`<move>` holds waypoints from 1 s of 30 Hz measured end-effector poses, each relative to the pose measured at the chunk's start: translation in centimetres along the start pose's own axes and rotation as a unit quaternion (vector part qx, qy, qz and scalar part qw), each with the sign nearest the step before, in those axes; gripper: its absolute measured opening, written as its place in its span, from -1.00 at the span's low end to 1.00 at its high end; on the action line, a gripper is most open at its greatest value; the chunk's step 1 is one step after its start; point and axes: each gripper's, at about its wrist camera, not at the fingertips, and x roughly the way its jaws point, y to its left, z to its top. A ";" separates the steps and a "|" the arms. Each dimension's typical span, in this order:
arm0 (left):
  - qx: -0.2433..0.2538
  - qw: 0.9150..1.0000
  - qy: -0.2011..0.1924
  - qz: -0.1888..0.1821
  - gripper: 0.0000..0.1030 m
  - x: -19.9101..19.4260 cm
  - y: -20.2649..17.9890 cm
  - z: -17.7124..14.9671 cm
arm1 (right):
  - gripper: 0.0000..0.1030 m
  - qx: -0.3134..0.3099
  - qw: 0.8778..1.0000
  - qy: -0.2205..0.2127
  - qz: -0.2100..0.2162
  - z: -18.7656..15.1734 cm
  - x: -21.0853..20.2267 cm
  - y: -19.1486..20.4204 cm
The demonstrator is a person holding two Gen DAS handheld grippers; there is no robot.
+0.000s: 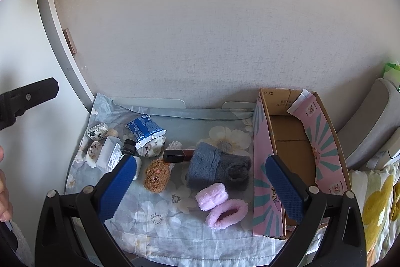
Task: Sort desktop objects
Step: 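Move both tools down toward the objects on the cloth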
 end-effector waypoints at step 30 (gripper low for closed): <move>-0.017 0.997 0.077 -0.024 0.99 7.7 5.1 -8.7 | 0.99 -0.026 0.998 0.046 0.022 -5.0 4.2 -0.3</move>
